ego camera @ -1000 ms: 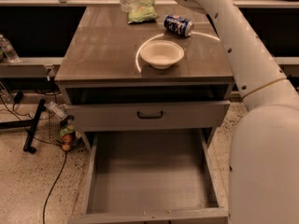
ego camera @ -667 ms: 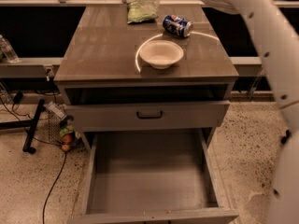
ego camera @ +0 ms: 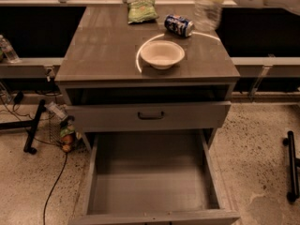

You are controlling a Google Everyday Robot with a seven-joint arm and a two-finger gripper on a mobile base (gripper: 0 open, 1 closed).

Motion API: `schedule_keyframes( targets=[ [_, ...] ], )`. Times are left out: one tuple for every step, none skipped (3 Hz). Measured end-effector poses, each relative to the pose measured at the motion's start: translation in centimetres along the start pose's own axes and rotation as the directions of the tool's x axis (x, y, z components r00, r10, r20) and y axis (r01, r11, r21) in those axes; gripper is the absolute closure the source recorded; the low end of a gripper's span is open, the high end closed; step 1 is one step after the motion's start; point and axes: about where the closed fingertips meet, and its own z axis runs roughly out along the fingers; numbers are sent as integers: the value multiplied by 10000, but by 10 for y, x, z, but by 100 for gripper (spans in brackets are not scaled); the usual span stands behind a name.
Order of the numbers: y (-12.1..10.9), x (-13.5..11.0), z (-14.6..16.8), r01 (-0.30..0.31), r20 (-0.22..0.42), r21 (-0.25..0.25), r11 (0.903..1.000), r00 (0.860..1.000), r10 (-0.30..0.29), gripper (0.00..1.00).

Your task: Place water bottle into middle drawer

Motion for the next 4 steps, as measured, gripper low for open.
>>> schedule_keyframes(
  targets=[
    [7,39,-60,97,-1131,-143,9998,9935,-113,100],
    [8,46,-63,74,-1225,-202,9998,9924,-98,100],
    [14,103,-91,-191,-1964,-703,9973,9805,50,100],
    [30,176,-131,-430,-2721,-1771,9833,9622,-69,100]
  ],
)
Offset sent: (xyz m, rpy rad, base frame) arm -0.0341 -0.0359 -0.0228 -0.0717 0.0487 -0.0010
